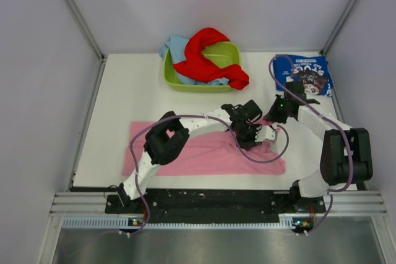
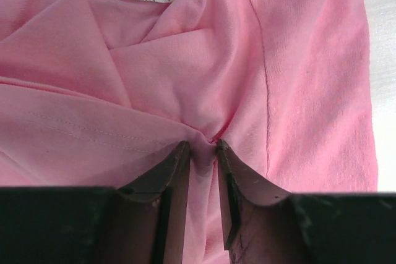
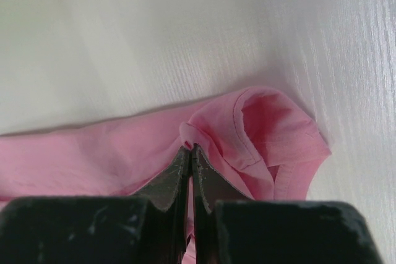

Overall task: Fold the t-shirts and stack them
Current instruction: Fold the other side of the tshirt into a rectangle

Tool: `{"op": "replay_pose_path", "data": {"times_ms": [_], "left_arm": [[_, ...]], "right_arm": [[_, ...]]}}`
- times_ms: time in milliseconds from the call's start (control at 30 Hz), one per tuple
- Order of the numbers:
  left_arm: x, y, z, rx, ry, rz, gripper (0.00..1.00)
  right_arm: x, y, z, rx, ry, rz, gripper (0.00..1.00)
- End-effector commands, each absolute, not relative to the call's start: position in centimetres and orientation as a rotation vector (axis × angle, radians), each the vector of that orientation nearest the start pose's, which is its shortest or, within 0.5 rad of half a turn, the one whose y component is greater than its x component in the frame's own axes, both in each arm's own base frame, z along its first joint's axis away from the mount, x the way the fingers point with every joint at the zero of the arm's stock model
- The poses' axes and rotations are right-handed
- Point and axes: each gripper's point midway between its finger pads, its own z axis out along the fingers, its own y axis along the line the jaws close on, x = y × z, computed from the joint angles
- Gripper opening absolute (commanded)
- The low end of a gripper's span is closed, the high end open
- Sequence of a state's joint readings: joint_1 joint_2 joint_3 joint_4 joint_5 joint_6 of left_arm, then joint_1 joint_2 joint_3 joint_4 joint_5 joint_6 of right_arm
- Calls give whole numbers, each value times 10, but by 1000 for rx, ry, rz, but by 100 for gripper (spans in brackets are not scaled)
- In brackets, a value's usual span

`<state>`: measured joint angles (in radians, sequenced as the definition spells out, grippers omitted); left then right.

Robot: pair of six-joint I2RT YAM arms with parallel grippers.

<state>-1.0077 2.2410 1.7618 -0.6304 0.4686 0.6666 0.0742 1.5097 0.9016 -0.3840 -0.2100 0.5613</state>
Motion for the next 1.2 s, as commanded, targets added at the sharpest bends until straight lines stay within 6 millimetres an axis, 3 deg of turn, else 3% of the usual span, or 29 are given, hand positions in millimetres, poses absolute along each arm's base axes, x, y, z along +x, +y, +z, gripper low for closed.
{"op": "replay_pose_path", "data": {"times_ms": [0,133,433,667,800,933,1067,1167], "left_arm": [[234,-471,78,-2709,-2180,983,30],[244,-472,76,-2706,-2254,909,26],[241,-474,81,-2693,-2258,952,32],[239,-478,84,-2684,-2250,985,31],[237,-479,81,-2675,-2232,998,23],[233,-476,81,-2674,-2202,1008,0],[228,-469,81,-2684,-2157,995,0],[226,-460,93,-2697,-2149,980,0]], "right_arm": [[342,77,78,534,2490,498,0],[342,77,79,529,2488,497,0],[342,74,78,530,2491,491,0],[341,74,77,526,2496,489,0],[340,74,76,528,2499,486,0],[340,73,77,526,2495,481,0],[339,72,80,525,2492,480,0],[333,75,84,520,2499,500,0]]}}
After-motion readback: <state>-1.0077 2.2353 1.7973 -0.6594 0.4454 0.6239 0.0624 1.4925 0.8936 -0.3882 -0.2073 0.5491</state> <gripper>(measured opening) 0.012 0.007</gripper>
